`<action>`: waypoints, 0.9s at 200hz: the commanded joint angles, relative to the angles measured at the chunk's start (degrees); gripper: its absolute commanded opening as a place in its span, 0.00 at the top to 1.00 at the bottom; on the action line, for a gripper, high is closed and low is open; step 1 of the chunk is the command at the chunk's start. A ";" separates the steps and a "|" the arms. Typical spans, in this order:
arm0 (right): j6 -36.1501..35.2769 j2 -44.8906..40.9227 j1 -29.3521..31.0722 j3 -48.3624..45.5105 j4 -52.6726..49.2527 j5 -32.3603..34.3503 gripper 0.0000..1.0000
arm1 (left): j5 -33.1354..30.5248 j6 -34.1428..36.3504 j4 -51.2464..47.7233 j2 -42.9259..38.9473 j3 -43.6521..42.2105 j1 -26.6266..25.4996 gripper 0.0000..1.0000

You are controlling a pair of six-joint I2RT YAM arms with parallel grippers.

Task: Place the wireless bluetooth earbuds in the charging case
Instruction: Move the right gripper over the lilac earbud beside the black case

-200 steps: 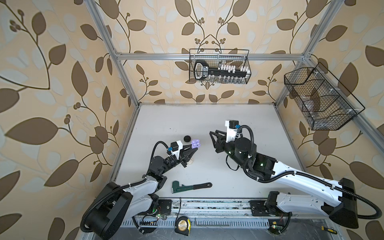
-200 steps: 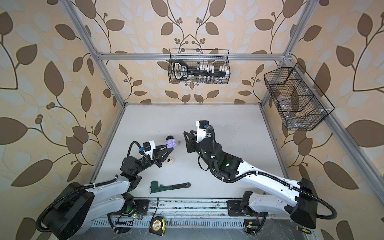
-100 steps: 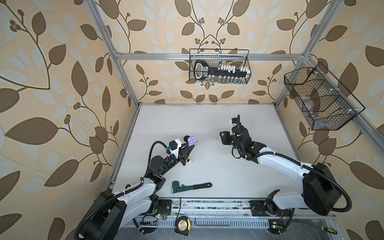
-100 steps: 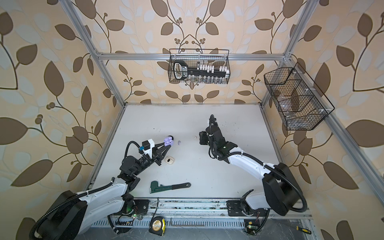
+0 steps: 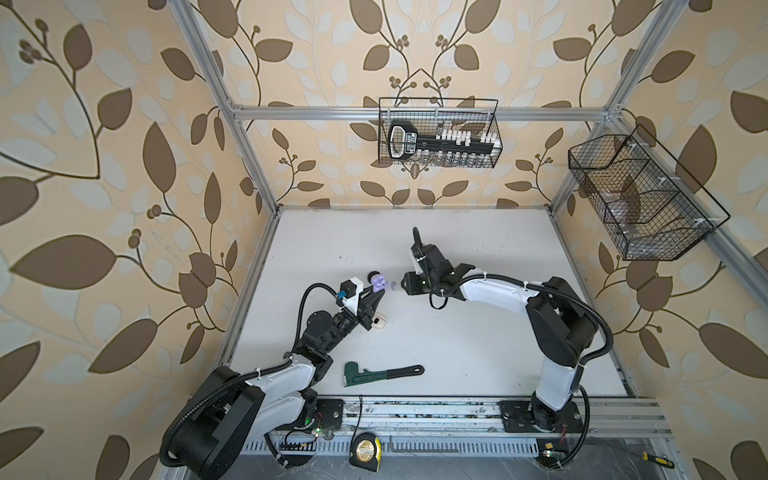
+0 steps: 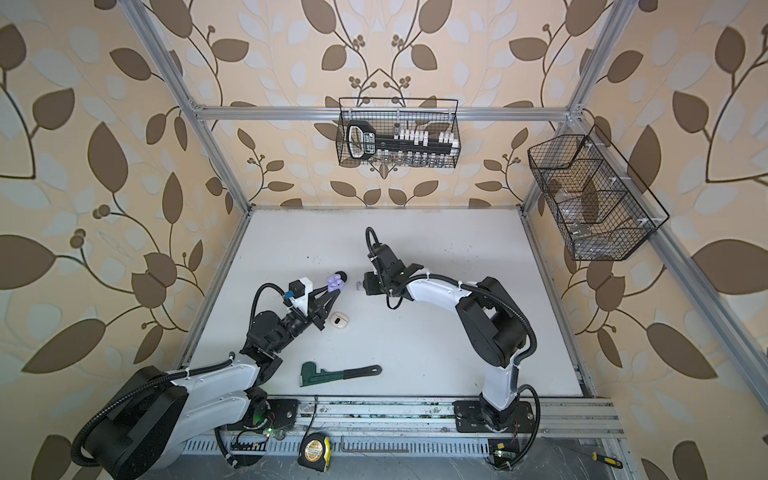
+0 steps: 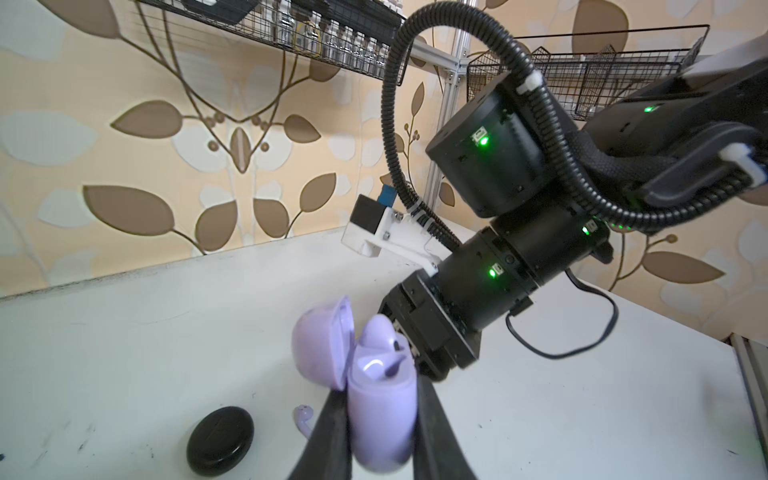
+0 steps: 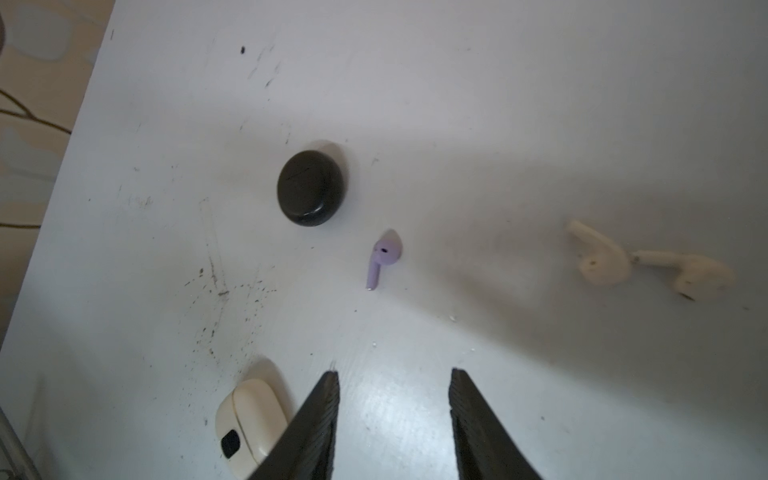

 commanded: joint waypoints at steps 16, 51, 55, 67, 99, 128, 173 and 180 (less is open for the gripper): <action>-3.60 7.64 3.24 10.82 -9.99 3.56 0.53 | -9.96 2.70 -1.13 -5.46 -0.71 -0.46 1.00; -4.86 16.60 3.57 22.40 -17.88 6.66 0.52 | -13.69 4.14 -9.18 -11.58 0.05 -0.41 1.00; -4.98 17.42 3.66 23.75 -18.85 7.26 0.52 | -13.39 4.36 -9.43 -11.58 0.25 -0.39 1.00; -5.49 19.76 3.79 27.02 -20.90 8.41 0.51 | -12.60 4.56 -8.35 -11.22 0.22 -0.48 1.00; -6.52 22.22 3.77 29.54 -22.99 10.27 0.48 | -12.64 4.22 -6.05 -10.71 -0.62 -0.42 1.00; -7.12 24.10 3.45 30.92 -24.22 10.80 0.49 | -11.15 4.53 -6.72 -9.88 0.31 -0.41 1.00; -7.98 26.58 3.31 33.20 -26.19 14.68 0.51 | -10.82 3.97 -6.09 -10.09 0.20 -0.43 1.00; -8.07 26.72 3.14 33.24 -26.49 15.60 0.52 | -10.61 3.98 -6.08 -10.05 0.16 -0.48 1.00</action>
